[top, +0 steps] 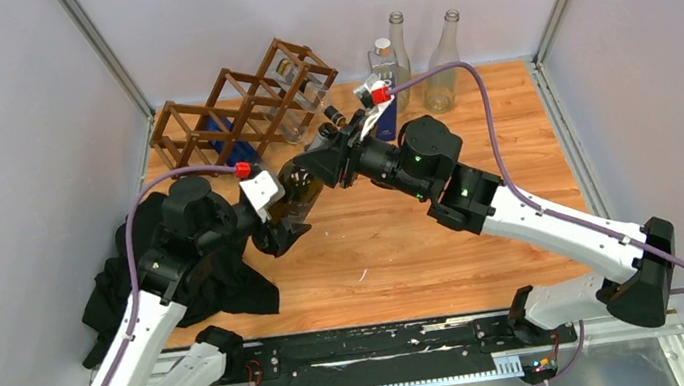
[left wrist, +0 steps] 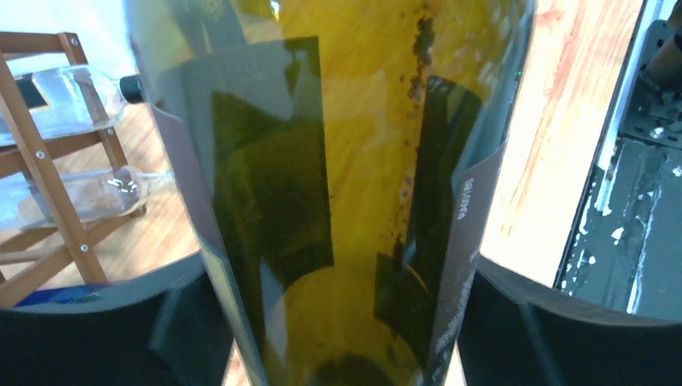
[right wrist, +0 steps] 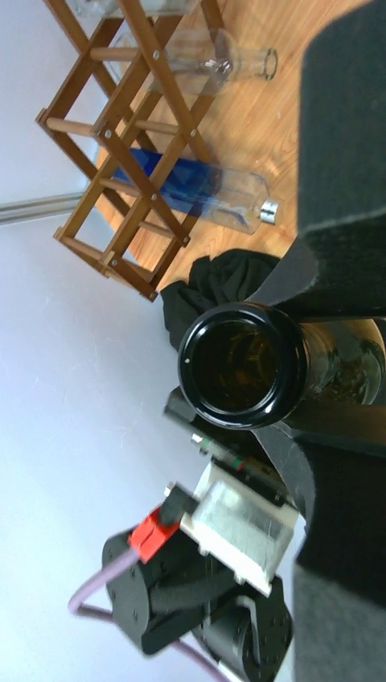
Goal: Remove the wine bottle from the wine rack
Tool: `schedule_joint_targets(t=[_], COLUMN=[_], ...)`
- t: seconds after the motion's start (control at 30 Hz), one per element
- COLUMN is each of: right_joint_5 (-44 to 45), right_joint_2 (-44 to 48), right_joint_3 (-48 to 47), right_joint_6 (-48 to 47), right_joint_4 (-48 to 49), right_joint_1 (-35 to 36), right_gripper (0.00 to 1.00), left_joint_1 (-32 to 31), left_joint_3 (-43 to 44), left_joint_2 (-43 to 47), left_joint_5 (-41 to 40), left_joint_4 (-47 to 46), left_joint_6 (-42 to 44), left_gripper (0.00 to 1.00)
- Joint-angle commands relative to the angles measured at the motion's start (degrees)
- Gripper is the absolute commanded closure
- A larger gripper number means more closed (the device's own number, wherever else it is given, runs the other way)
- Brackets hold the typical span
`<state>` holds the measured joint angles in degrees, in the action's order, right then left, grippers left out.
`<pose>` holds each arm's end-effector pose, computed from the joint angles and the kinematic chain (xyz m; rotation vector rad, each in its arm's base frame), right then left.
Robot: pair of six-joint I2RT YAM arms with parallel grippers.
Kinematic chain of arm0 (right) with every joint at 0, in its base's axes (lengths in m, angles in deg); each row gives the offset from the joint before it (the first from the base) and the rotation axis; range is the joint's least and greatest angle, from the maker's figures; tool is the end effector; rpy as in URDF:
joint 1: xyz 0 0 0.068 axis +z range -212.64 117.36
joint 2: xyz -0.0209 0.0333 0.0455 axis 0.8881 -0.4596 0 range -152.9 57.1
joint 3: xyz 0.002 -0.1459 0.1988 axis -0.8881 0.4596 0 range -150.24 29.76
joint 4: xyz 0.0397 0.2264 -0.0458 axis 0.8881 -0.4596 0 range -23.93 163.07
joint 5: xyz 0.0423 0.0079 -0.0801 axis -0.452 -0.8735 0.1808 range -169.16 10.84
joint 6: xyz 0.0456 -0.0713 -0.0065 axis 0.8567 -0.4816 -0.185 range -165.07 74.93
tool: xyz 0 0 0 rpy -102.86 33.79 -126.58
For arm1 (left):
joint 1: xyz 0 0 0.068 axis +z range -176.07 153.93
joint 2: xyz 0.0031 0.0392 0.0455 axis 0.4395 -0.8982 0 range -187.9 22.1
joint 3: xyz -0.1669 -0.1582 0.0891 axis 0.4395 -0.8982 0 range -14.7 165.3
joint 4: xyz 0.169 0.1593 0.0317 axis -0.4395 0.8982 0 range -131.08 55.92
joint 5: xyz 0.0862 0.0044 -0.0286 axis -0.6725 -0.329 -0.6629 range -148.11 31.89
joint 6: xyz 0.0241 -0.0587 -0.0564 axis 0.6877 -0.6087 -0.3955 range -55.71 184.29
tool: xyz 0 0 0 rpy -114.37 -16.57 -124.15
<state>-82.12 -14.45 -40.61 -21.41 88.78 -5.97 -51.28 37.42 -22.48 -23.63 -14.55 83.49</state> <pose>0.1649 0.2576 0.4309 -0.4495 1.3499 1.2130 0.1500 -0.1172 0.3234 1.0767 1.5556 -0.6415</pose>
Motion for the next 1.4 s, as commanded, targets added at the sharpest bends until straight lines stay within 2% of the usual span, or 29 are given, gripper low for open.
schedule_joint_targets(t=[0.0, 0.13, 0.3, 0.47, 0.7, 0.87, 1.13, 1.37], right_joint_5=[2.27, 7.57, 9.63, 14.76, 17.16, 17.22, 18.40, 18.13], right_joint_2=[-0.39, 1.54, 3.43, 2.27, -5.99, -13.99, -25.30, -30.07], right_joint_3=[-4.33, -4.54, -3.35, -2.00, -5.34, -9.43, -17.32, -20.03], right_joint_6=[-2.88, -9.42, -15.74, -22.71, -26.81, -27.30, -28.42, -27.69], right_joint_4=[-4.74, -9.74, -14.63, -15.33, -12.65, -8.82, -2.94, -0.05], right_joint_1=[-3.23, -6.55, -13.73, -22.12, -31.77, -35.45, -37.14, -38.42], right_gripper=[1.00, 1.00, 1.00, 1.00, 1.00, 1.00, 1.00, 1.00], left_joint_1=[-0.28, -0.25, -0.19, 0.46, 0.60, 0.60, 0.60, 0.60], left_joint_3=[1.63, 7.36, 15.72, 19.90, 19.61, 18.42, 17.61, 17.29], left_joint_2=[-0.08, -4.47, -12.26, -16.26, -16.37, -14.81, -12.63, -12.16], left_joint_5=[-3.48, -10.38, -16.68, -19.94, -23.37, -23.30, -21.97, -21.10], left_joint_4=[-2.61, 3.83, 12.83, 15.87, 15.93, 15.97, 15.99, 15.98], left_joint_6=[-3.64, -4.51, -5.31, -6.93, -6.14, -3.78, -1.43, -0.45], left_gripper=[0.01, 0.00, 0.00, 0.00, 0.00, 0.00, 0.00, 0.00])
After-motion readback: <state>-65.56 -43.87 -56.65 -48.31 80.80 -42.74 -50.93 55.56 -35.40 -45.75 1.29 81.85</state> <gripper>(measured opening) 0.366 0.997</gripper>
